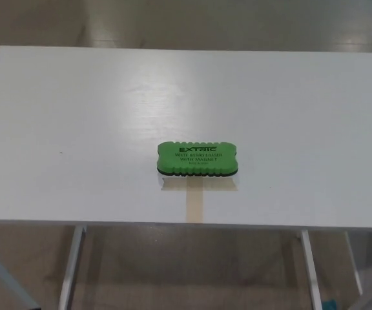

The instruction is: Use the left hand to press on the green eraser and wipe the desk from center to the left and then back to center.

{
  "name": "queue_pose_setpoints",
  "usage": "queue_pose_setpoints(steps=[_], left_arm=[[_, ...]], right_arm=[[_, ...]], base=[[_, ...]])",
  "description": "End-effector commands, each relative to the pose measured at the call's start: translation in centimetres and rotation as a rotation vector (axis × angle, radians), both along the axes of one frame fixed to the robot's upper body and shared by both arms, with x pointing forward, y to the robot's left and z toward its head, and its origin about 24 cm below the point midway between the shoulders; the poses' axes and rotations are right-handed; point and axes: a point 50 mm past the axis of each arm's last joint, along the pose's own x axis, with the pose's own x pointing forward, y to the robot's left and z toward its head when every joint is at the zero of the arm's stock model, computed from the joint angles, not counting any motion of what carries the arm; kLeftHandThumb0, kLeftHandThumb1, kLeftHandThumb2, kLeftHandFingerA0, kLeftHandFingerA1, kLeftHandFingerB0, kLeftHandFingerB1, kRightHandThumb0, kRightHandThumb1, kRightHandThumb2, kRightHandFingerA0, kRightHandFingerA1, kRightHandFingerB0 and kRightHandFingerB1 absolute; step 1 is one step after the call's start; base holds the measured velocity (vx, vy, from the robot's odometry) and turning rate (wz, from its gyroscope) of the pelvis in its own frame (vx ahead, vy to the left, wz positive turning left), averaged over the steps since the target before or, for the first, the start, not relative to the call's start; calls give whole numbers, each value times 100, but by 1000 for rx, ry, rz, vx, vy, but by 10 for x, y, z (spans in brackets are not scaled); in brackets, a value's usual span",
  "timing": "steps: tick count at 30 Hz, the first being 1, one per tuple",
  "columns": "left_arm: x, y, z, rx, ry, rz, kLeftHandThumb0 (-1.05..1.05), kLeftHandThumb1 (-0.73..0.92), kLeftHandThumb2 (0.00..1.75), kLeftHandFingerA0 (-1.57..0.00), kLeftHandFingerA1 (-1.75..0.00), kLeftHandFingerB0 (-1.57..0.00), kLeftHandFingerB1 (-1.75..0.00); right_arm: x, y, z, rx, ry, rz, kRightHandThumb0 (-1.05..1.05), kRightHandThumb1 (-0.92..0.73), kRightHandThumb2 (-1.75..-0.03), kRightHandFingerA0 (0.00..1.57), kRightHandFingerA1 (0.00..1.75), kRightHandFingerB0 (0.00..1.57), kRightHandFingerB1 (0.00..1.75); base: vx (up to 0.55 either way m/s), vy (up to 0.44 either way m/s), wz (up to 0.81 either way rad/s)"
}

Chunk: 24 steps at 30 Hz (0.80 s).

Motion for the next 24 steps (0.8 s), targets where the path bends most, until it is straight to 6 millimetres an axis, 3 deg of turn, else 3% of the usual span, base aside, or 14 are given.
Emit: queue_pose_setpoints(steps=[1,7,12,13,16,17,18,24], left_arm=[[2,5,11,36,-156,102,-38,64,59,-48,-38,-57,-38],[3,-1,12,99,-159,-5,-42,64,60,-52,-42,-53,-36],[0,-1,15,-23,-161,-305,-46,64,60,-63,-43,-51,-36],[5,-2,19,-79,-147,-411,-46,61,61,-72,-45,-58,-38],[9,-5,22,-159,-142,-517,-40,63,60,-76,-45,-67,-39],[10,-11,26,-226,-147,-614,-32,65,60,-78,-44,-86,-46],[10,-16,31,-281,-150,-714,-31,68,60,-79,-43,-95,-49],[12,-30,49,-422,-143,-987,-30,69,62,-82,-45,-91,-49]], right_arm=[[5,-1,15,-68,-230,-96,-43,-79,-65,76,47,47,35],[5,-1,15,-80,-237,-86,-43,-79,-65,75,48,46,35],[0,-2,12,-56,-220,-89,-43,-79,-64,75,48,47,35],[1,-2,12,-38,-227,-100,-44,-80,-65,75,48,47,35],[3,-2,13,-28,-231,-102,-44,-80,-65,75,49,47,35],[3,-1,12,-24,-228,-95,-44,-80,-65,75,49,47,35],[4,-1,13,-31,-225,-86,-44,-80,-65,74,49,47,35],[4,-2,13,-54,-224,-76,-44,-80,-65,74,49,47,35]], base=[[0,0,0],[0,0,0],[0,0,0],[0,0,0],[0,0,0],[0,0,0],[0,0,0],[0,0,0]])
